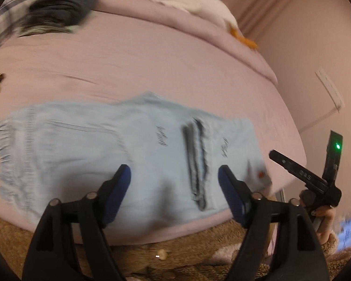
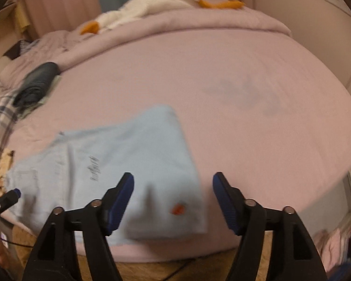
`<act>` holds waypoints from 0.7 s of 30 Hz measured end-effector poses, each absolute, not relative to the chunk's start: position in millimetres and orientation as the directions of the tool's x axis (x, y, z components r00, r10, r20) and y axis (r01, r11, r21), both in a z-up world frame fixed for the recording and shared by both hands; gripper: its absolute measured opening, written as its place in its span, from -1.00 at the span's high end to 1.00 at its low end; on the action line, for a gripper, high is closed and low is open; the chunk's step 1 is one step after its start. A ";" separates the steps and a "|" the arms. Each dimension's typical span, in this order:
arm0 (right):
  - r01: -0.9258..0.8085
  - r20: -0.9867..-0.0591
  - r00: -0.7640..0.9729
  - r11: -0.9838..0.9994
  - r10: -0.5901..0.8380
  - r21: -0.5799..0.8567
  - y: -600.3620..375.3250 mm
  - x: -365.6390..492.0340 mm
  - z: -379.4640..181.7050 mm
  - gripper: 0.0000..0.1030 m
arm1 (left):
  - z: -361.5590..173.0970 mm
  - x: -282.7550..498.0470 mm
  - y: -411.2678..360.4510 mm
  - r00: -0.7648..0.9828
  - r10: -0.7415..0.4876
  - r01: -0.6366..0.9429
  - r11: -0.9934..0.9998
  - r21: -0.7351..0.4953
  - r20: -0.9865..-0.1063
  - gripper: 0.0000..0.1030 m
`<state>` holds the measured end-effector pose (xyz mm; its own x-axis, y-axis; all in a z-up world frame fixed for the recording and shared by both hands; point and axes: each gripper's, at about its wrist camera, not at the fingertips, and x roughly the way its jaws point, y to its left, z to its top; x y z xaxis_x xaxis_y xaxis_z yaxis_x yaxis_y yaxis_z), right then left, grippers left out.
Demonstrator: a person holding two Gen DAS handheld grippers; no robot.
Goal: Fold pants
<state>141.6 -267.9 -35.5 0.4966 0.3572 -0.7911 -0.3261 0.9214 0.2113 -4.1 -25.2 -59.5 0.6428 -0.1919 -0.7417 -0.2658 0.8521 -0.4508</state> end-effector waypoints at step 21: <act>-0.604 -0.735 0.399 0.760 0.548 0.239 -154.6 123.5 -19.4 -0.63 | -72.2 -77.5 90.3 0.593 0.105 -0.639 0.664 -0.388 -0.798 -0.64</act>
